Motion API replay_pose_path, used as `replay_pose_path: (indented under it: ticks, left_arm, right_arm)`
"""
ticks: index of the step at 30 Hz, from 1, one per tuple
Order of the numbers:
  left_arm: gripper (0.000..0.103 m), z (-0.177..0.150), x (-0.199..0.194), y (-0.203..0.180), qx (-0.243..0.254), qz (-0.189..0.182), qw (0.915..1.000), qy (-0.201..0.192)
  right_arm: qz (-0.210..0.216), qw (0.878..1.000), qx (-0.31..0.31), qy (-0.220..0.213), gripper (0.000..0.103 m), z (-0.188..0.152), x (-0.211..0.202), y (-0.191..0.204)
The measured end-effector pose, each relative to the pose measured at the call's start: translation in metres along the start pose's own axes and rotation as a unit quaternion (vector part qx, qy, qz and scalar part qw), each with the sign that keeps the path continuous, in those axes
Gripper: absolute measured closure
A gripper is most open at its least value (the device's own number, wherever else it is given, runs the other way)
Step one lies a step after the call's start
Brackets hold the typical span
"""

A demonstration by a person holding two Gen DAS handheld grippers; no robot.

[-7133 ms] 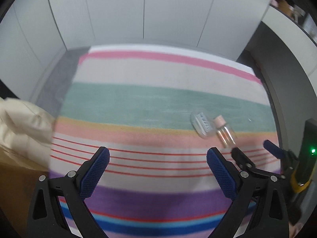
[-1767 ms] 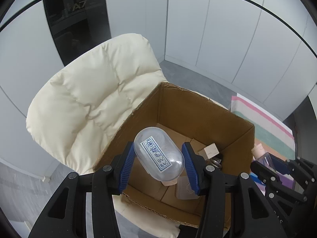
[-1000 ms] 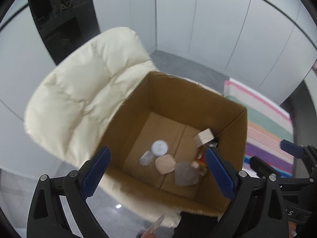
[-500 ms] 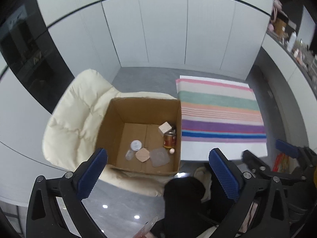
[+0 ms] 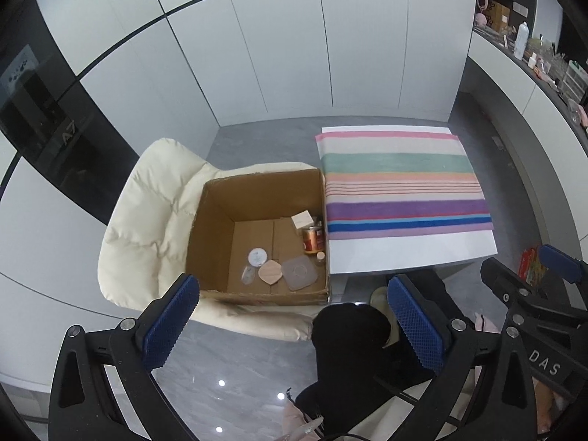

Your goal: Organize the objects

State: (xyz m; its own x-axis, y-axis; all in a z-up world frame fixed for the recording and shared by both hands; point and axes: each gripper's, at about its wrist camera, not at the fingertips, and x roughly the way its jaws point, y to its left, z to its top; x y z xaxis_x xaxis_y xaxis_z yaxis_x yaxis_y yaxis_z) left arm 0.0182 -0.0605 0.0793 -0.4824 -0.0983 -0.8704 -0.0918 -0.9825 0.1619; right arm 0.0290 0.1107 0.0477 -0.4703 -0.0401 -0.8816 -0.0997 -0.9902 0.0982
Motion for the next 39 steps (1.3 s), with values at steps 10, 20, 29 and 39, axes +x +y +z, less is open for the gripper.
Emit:
replay_pose_path:
  ticks: [10,20,29,39]
  left_arm:
    - [0.0,0.001,0.013,-0.005,0.006,-0.01,0.9998,0.014]
    - [0.0,0.001,0.014,-0.003,0.007,-0.016,0.9998,0.013]
    - [0.0,0.002,0.019,-0.005,0.009,-0.019,0.9996,0.019]
    - [0.0,0.002,0.024,-0.007,0.011,-0.016,0.9995,0.025]
  right_arm:
    - [-0.012,1.0,0.004,-0.008,0.012,-0.011,-0.004,0.001]
    - [-0.014,1.0,0.005,-0.005,0.012,-0.012,0.001,0.001]
    - [-0.013,1.0,0.01,-0.003,0.012,-0.011,0.005,-0.002]
    - [-0.016,1.0,0.011,0.003,0.012,-0.012,0.01,-0.004]
